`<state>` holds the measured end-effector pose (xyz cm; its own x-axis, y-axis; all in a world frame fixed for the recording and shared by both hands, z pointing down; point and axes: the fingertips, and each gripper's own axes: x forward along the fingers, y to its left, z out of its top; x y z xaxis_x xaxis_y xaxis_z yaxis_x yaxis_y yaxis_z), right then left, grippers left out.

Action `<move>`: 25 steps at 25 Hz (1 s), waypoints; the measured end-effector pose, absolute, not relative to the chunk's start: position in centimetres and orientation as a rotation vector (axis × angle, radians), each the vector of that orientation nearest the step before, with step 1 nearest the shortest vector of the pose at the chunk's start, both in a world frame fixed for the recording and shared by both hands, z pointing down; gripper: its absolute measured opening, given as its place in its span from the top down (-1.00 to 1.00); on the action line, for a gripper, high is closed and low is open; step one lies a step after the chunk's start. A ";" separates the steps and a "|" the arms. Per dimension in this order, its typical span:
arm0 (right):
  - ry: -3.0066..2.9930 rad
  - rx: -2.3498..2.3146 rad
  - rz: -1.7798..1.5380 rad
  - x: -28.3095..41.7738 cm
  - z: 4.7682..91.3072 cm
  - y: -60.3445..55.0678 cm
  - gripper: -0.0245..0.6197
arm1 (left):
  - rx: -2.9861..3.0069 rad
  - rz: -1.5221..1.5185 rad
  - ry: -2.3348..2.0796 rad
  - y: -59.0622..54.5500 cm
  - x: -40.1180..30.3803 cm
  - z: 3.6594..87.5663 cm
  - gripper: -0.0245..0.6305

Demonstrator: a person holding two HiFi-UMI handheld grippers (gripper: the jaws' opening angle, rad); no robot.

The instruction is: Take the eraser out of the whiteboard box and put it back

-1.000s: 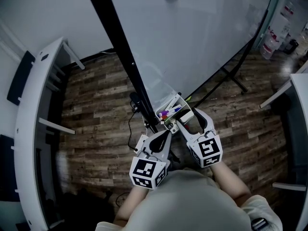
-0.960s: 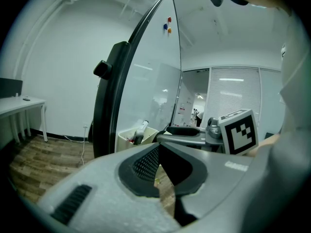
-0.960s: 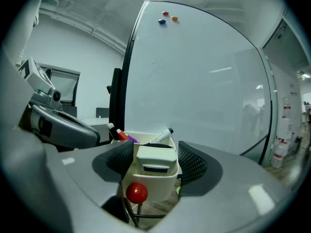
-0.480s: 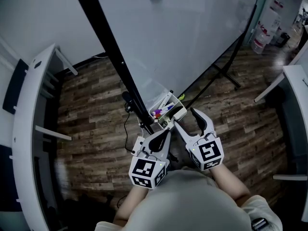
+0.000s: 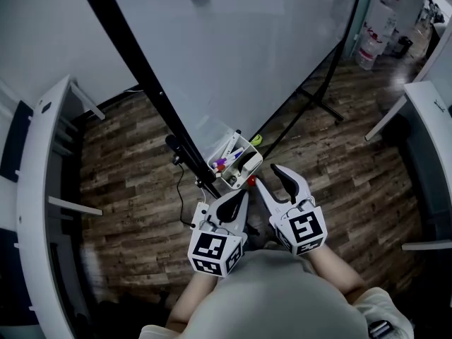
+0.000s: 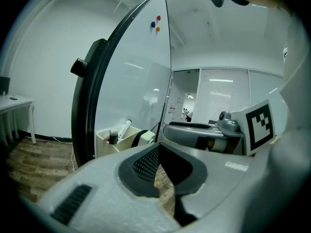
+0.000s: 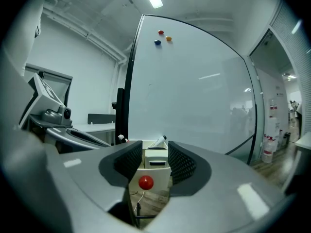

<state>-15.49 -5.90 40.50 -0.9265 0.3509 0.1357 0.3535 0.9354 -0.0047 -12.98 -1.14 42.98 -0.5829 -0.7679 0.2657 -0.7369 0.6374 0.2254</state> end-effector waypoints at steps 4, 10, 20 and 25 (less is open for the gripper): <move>-2.959 -0.515 -0.023 -14.6 40.5 -6.2 0.56 | 1.233 -0.121 -2.506 -1.7 -12.4 43.0 0.92; -2.971 -0.462 -0.009 -13.3 40.2 -6.8 0.74 | 1.283 -0.111 -2.479 -2.6 -11.5 43.0 0.92; -2.979 -0.381 0.004 -11.6 40.2 -7.8 0.91 | 1.338 -0.101 -2.453 -3.6 -10.4 42.8 0.92; -2.986 -0.359 0.014 -11.0 39.9 -8.1 0.91 | 1.353 -0.099 -2.448 -4.0 -10.0 42.6 0.92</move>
